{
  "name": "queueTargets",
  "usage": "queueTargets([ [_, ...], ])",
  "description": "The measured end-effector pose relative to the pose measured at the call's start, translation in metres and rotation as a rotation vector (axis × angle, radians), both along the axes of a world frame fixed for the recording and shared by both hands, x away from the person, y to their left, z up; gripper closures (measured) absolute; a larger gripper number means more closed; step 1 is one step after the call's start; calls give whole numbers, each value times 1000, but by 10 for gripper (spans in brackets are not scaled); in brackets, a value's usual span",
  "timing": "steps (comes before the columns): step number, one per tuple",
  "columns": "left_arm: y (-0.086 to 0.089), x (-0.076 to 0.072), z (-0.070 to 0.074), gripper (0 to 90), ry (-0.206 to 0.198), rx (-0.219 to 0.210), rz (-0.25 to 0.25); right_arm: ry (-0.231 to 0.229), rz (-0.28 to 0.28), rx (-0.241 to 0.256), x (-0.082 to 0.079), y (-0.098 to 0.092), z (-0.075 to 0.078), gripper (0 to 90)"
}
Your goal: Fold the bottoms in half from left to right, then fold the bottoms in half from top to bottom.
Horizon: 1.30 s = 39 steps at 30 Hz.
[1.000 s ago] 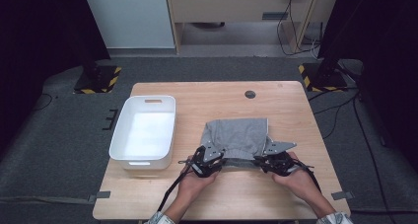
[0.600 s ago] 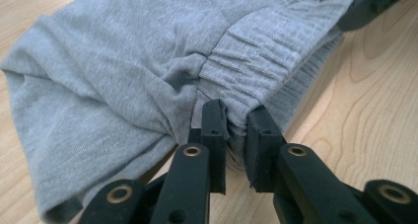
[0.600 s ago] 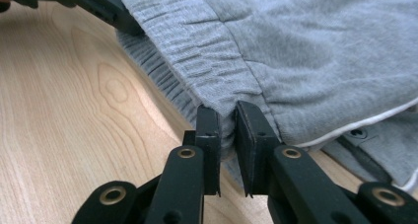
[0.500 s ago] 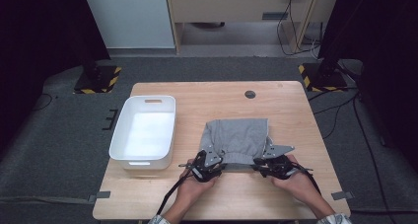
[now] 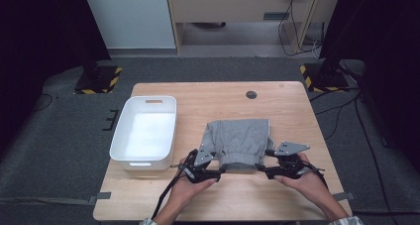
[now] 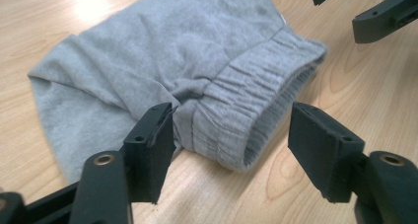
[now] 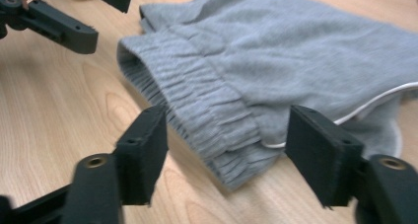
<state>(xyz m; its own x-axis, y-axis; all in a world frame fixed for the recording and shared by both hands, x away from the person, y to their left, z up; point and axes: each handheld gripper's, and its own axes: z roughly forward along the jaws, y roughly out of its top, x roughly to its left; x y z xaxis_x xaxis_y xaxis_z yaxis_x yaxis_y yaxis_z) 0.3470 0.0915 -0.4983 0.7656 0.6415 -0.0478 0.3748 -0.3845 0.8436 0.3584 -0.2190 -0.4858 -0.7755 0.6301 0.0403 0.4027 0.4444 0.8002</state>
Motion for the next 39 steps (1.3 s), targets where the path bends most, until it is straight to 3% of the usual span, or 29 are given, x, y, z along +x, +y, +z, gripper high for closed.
queueTargets([
  [6,5,8,7,316,7,-11,15,-20,-38,1,7,-5,7,225],
  [14,8,27,14,288,-3,-10,72,-45,-89,-17,24,-7,12,191],
  [18,5,40,12,295,0,5,93,-50,-160,-18,41,-13,15,226],
  [23,1,51,11,294,10,27,103,-19,-204,-20,61,-20,17,282],
  [39,1,66,0,315,15,49,151,-11,-252,-61,79,-15,14,348],
])
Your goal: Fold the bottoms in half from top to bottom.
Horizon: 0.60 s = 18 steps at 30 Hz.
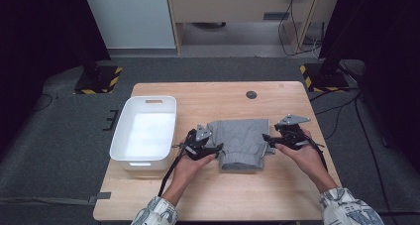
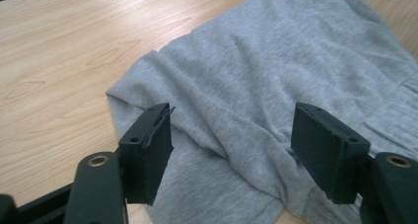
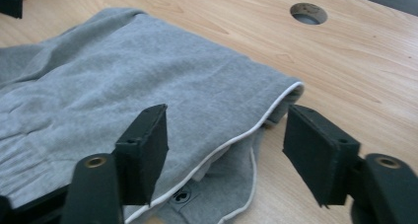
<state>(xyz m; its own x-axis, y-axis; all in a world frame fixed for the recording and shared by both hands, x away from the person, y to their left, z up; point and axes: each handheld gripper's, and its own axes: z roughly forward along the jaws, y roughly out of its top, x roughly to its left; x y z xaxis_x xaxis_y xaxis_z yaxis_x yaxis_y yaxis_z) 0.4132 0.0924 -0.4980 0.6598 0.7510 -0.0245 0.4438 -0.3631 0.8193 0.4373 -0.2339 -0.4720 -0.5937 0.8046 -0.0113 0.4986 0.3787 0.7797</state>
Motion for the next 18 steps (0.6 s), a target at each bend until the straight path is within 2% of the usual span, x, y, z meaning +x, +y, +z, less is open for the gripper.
queueTargets([
  [9,-6,5,2,322,-2,7,4,11,-25,-9,6,-3,-3,363],
  [13,-9,8,5,324,1,-24,18,9,-39,-11,10,-3,-3,382],
  [16,-12,10,5,333,0,-5,14,14,-51,-13,14,-4,-3,401],
  [18,-14,10,4,334,-5,22,9,18,-57,-17,16,-5,-4,409],
])
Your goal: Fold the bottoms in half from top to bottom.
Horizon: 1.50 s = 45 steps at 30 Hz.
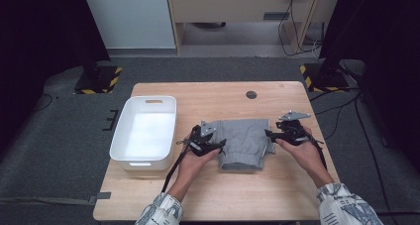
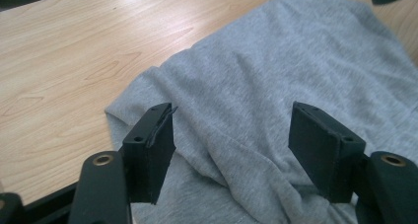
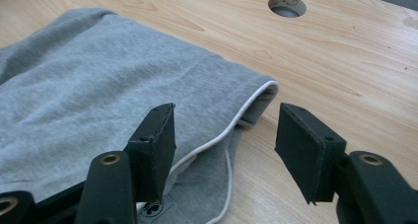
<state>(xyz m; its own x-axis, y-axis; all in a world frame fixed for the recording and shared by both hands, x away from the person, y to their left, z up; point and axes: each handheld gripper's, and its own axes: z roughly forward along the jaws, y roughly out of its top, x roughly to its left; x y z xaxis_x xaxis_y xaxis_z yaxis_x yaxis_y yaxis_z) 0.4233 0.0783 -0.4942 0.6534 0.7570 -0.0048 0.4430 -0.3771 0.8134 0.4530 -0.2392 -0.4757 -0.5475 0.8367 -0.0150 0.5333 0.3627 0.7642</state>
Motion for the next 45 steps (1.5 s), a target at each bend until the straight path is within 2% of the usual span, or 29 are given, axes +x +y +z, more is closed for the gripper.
queueTargets([
  [2,-1,1,-2,335,-3,23,1,-2,-6,2,1,0,0,429],
  [7,-3,5,-7,334,13,21,16,3,-17,-5,7,-1,-2,448],
  [11,-4,7,-11,334,23,25,25,7,-37,7,11,0,-1,449],
  [17,-6,7,-18,335,37,44,24,24,-27,6,14,9,-5,438],
  [23,-4,8,-23,350,47,63,36,60,7,-36,13,18,-13,441],
  [28,-4,9,-29,353,54,86,35,59,9,-48,11,20,-19,457],
  [36,-2,9,-34,349,59,86,37,66,-2,-36,11,16,-26,441],
  [40,0,8,-37,349,67,72,45,82,-20,-40,13,17,-29,414],
  [43,0,7,-38,391,76,61,37,94,-6,-46,13,19,-32,492],
  [45,-1,6,-38,445,80,62,26,93,3,-55,13,20,-33,619],
])
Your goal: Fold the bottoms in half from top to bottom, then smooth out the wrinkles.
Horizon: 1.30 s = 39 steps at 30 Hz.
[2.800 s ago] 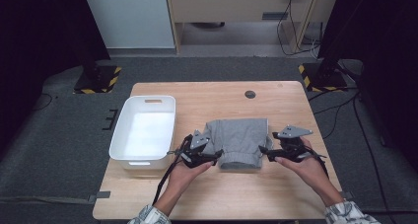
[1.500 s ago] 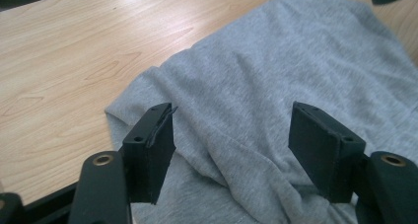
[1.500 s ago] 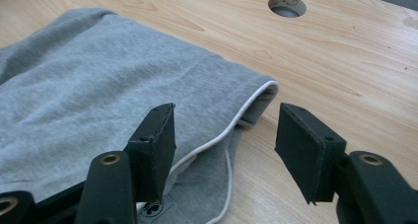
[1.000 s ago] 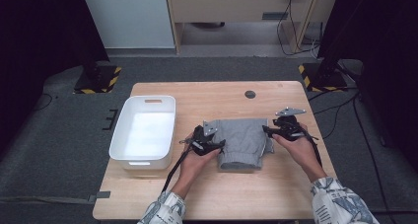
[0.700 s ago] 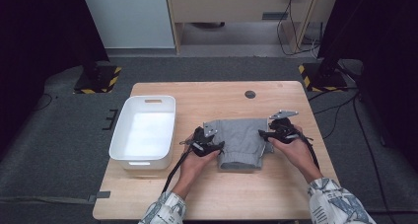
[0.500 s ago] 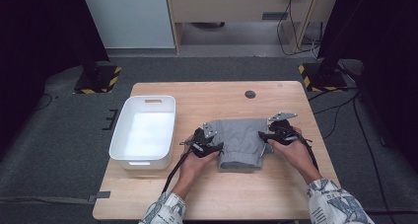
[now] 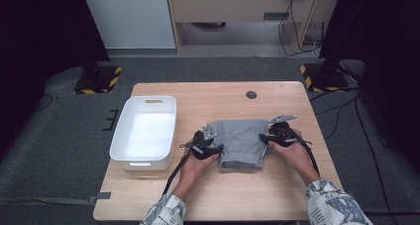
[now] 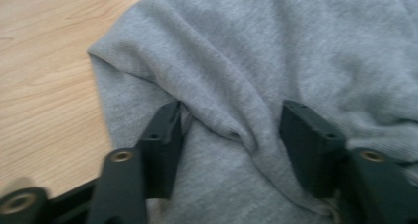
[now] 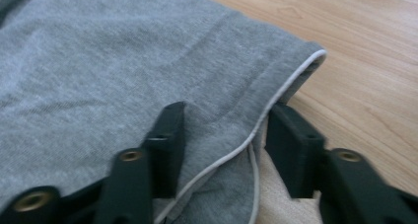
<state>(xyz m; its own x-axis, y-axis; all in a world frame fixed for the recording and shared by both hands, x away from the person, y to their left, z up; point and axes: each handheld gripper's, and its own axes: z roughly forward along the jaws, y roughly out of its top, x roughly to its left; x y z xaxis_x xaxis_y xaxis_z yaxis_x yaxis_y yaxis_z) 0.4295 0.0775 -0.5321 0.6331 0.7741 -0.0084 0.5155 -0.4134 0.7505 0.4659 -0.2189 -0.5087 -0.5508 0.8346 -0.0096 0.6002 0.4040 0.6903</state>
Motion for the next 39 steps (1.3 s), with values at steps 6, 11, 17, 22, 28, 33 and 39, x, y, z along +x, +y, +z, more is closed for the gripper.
queueTargets([
  [6,-4,-4,2,599,5,7,-14,18,19,-3,-1,3,-2,748],
  [11,-7,-7,3,732,12,8,-27,24,29,-12,-2,1,-1,808],
  [17,-9,-9,4,797,9,25,-20,23,34,-11,-4,-3,-3,842],
  [22,-8,-12,5,805,4,31,-19,17,40,-16,-6,-3,-3,851],
  [28,-6,-16,4,805,1,28,-25,24,55,-14,-12,-5,-3,855],
  [33,-5,-21,5,805,1,32,-33,21,72,-12,-19,-7,-1,856],
  [39,-2,-32,4,805,-4,23,-45,22,86,1,-33,-10,-2,857],
])
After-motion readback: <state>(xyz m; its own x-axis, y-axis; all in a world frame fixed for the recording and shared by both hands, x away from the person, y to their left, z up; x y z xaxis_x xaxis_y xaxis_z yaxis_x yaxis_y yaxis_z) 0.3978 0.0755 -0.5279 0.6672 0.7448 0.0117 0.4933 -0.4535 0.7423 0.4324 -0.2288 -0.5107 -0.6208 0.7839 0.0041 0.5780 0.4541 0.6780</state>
